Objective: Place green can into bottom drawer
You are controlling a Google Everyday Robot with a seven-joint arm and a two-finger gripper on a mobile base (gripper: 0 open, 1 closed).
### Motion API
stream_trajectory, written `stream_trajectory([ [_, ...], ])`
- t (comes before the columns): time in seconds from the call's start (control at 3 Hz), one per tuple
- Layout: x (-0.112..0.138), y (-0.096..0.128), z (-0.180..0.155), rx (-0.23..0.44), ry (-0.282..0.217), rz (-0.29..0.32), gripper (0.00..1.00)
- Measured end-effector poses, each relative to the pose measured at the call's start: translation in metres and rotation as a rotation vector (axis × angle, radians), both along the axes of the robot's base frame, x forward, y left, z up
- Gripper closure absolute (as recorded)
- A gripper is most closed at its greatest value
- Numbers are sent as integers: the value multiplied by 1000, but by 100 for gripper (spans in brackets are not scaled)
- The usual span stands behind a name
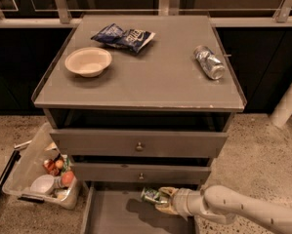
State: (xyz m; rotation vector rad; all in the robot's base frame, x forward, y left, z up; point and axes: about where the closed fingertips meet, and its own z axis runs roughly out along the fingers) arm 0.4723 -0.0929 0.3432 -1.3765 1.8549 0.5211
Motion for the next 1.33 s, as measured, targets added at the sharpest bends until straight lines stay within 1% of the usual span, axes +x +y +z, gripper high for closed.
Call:
stream_trajectory([
  [0.33, 2, 6, -35, -13, 13, 13, 100],
  [0.67, 2, 14, -74, -10, 25, 42, 100],
  [1.0, 3, 17, -110, -17, 29, 54, 100],
  [1.33, 8, 16, -138, -21, 22, 42, 100],
])
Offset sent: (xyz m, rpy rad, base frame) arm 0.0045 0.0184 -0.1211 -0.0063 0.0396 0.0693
